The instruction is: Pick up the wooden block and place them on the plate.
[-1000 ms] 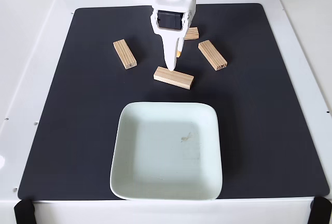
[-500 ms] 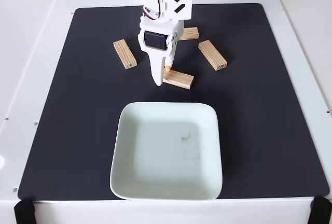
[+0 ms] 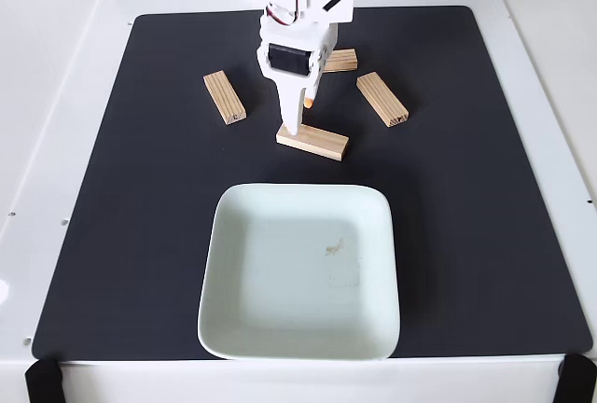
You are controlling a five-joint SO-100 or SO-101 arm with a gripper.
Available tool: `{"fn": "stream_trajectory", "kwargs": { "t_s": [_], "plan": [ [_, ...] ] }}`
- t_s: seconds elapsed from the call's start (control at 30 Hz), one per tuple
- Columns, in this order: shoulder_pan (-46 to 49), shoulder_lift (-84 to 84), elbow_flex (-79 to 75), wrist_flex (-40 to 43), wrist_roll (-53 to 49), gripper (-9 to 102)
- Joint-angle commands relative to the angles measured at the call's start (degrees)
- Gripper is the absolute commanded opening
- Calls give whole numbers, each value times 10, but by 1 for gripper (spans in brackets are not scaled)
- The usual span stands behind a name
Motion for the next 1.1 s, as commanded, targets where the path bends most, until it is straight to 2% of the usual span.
{"fn": "stream_trajectory", "kwargs": {
  "t_s": [0.0,0.33,0.5,0.7,0.9,1.07],
  "plan": [
    [-7,61,-11,19,4,19],
    [-22,57,-11,25,7,19],
    [-19,27,-18,24,7,27],
    [-19,3,-20,23,7,28],
    [-14,-22,-20,-29,8,28],
    [-13,-37,-22,-33,7,28]
  ]
}}
